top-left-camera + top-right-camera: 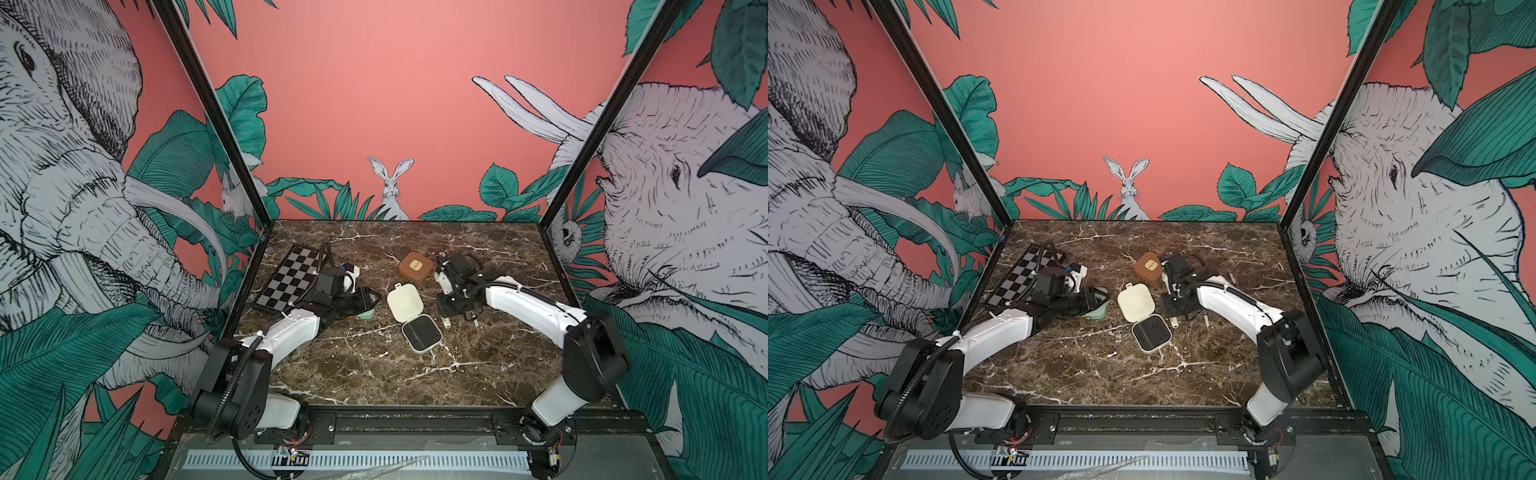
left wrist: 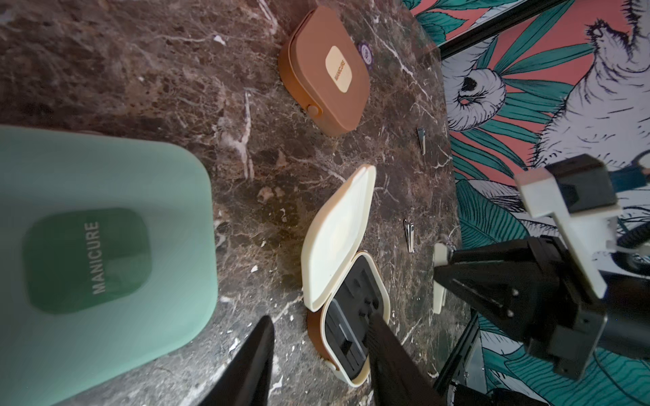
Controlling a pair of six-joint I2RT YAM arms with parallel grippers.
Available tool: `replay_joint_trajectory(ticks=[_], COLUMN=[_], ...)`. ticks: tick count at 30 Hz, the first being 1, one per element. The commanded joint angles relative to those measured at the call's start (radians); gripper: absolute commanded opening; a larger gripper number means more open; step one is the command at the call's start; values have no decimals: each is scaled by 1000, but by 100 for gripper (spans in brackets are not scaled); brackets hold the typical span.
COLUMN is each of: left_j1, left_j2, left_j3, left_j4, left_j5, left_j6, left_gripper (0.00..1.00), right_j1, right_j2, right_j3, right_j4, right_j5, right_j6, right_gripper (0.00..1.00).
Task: Organize nail clipper sets
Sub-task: Place the nail clipper in the storage box.
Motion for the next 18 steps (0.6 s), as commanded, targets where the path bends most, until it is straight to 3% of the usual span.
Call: replay_joint_trajectory(ticks=[1, 8, 18], left_j1=[0, 0, 1], left_j2=[-46, -83, -101], left_j3=[-23, -44, -54], left_j4=[-5, -24, -39], left_j5=[-6, -22, -29], left_j6=[-15, -21, -21], left_gripper=[46, 46, 46], right_j1=[55, 127, 142], right_j2=[69, 172, 219], right_j3=[62, 151, 140], right_j4=[-90, -99, -45], right_j5=[22, 25, 7], right_j6=[-64, -106, -65], right_gripper=[0, 0, 0])
